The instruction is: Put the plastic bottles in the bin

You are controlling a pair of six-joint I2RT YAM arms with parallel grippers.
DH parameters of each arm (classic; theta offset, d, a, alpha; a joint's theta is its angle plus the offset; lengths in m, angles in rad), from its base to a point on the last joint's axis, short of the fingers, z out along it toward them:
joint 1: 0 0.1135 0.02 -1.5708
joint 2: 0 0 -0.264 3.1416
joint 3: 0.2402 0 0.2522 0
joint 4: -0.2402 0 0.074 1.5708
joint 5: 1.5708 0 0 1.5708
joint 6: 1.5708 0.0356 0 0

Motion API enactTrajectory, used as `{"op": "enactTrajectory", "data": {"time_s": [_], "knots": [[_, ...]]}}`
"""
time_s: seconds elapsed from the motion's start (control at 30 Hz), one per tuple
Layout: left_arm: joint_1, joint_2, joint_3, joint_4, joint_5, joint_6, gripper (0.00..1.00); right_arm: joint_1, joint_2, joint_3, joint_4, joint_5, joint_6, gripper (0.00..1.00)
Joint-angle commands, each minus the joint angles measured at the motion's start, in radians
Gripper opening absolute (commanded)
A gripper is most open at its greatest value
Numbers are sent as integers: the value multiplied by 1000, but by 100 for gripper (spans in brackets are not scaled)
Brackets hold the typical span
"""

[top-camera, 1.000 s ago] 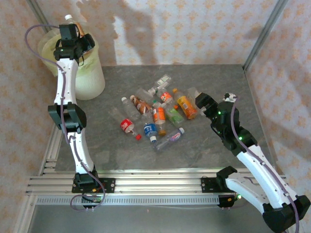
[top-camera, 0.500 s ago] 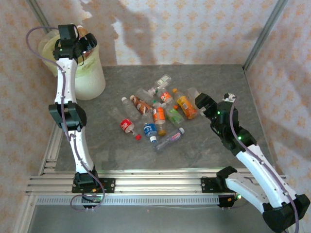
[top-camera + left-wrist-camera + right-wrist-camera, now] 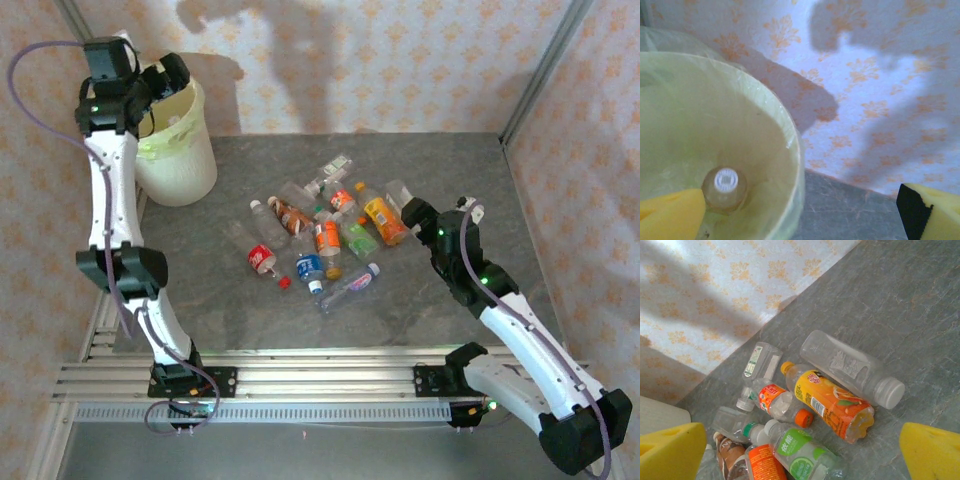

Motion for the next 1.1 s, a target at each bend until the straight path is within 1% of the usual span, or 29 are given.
{"op": "enactTrajectory", "data": {"time_s": [0.0, 0.13, 0.27, 0.47, 0.53, 0.63, 0.67, 0.73, 0.83, 0.9, 0.93, 1.0, 1.07], "knots": [[2, -81, -105, 30, 11, -35, 100, -3, 2, 4, 1, 28, -16, 99], [-11, -214, -274, 91, 42, -84, 100, -4, 21, 5, -24, 17, -48, 99], [-60, -385, -478, 195, 52, -139, 100, -9, 66, 12, -67, -39, -94, 99], [-217, -628, -802, 331, 60, -209, 100, -19, 133, 24, -134, -132, -148, 99], [-280, -684, -900, 364, 76, -261, 100, -19, 156, 25, -153, -195, -182, 99], [-390, -754, -1034, 397, 44, -316, 100, -17, 184, 23, -178, -315, -230, 99], [-427, -774, -1075, 415, 31, -329, 100, -12, 191, 23, -185, -333, -231, 99], [-497, -808, -1155, 428, -10, -353, 100, 6, 200, 12, -190, -329, -217, 99], [-562, -841, -1216, 376, -95, -357, 100, 19, 224, -4, -186, -315, -216, 99], [-586, -866, -1270, 372, -150, -378, 100, 28, 238, -13, -172, -309, -214, 99], [-589, -876, -1300, 383, -160, -394, 100, 36, 245, -19, -161, -316, -214, 100], [-592, -882, -1339, 393, -162, -417, 100, 62, 259, -30, -141, -312, -208, 100], [-594, -871, -1356, 391, -160, -428, 100, 92, 276, -38, -130, -274, -197, 99]]}}
